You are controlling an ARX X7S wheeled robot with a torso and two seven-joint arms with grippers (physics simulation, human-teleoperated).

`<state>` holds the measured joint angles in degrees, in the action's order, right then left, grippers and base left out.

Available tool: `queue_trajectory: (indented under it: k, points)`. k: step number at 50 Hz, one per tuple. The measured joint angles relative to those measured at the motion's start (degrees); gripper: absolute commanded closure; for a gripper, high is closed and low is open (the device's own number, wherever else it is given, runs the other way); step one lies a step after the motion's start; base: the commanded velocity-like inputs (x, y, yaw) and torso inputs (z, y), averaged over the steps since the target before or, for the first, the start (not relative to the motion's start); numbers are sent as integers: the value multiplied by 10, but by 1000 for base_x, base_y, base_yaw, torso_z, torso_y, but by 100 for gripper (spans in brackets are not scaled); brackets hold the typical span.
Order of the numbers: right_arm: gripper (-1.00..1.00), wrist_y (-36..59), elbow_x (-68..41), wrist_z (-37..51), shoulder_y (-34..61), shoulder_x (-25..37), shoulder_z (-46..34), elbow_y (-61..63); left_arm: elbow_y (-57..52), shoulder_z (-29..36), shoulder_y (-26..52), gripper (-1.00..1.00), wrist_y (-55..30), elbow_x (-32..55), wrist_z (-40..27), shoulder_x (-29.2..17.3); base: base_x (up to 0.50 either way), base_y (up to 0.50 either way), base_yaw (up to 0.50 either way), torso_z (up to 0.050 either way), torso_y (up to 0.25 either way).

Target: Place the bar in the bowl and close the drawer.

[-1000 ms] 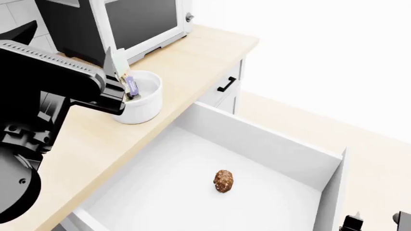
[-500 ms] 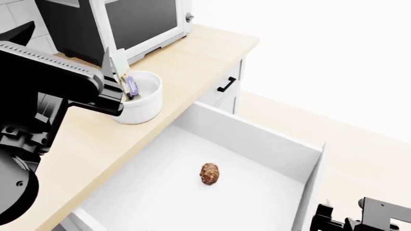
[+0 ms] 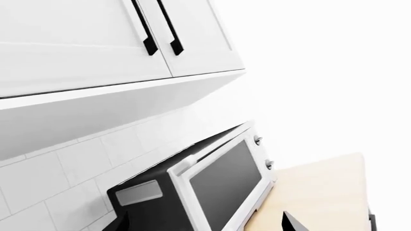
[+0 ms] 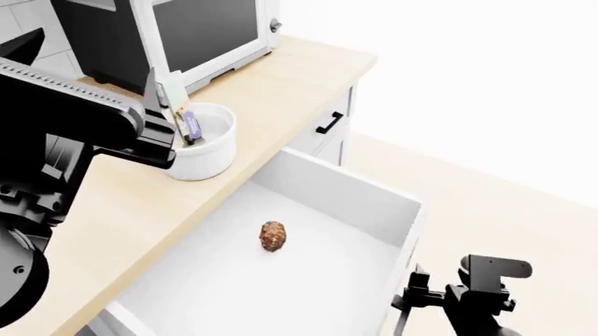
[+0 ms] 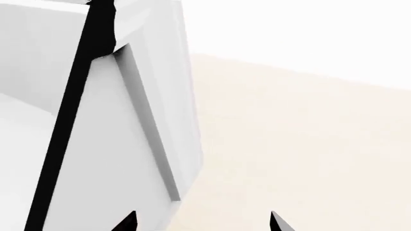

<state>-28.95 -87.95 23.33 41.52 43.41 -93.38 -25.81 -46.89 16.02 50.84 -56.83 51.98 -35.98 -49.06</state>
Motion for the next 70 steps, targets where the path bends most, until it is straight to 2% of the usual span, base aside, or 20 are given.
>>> queue_trajectory:
  k: [15,29,36,44,47,58,70]
  points:
    - [-100,94,-83,-148,43,-105,25,-128,2,5,-2,-100,3,-5,-3,1,0,0,0,0,0]
    - [-100,213,-141,-317,91,-266,40,-382,-1,2,4,-100,-5,5,-10,-2,0,0,0,0,0]
    - [-100,248,-191,-360,112,-317,-4,-454,-3,0,6,-100,-9,10,-13,-5,0,0,0,0,0]
    - [-100,258,-307,-392,130,-357,-115,-492,-4,-1,6,-100,-11,13,-15,-8,0,0,0,0,0]
    - [-100,263,-325,-400,134,-367,-131,-492,-4,0,7,-100,-12,13,-16,-7,0,0,0,0,0]
    - [-100,290,-229,-417,137,-396,-38,-486,-7,-3,6,-100,-15,19,-20,-10,0,0,0,0,0]
    - [-100,300,-141,-420,132,-398,39,-489,-9,-6,-1,-100,-11,21,-23,-14,0,0,3,0,0]
